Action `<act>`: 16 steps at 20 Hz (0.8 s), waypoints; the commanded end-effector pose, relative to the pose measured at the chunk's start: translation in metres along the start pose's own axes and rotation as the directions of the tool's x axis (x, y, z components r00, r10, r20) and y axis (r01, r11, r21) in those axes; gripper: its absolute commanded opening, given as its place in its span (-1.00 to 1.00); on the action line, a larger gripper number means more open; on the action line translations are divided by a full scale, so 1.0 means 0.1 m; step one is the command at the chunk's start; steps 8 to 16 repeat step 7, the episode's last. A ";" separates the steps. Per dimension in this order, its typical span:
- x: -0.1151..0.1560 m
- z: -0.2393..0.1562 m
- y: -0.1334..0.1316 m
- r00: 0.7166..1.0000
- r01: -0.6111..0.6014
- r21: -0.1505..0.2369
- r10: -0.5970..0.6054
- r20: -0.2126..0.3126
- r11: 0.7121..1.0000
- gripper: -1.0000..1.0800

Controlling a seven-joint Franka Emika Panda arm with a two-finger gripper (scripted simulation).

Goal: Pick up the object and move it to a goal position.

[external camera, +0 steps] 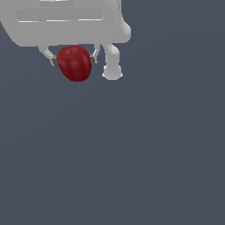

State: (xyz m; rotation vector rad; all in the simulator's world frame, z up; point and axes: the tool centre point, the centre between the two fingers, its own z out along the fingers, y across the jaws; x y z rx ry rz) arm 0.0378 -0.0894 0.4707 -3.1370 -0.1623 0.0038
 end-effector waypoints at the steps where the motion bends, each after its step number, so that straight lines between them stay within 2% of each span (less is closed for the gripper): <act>1: 0.01 -0.06 0.01 1.000 0.000 -0.001 0.000 -0.002 1.000 -1.00; 16: 0.01 -0.09 0.02 1.000 0.000 -0.001 0.000 -0.002 1.000 -1.00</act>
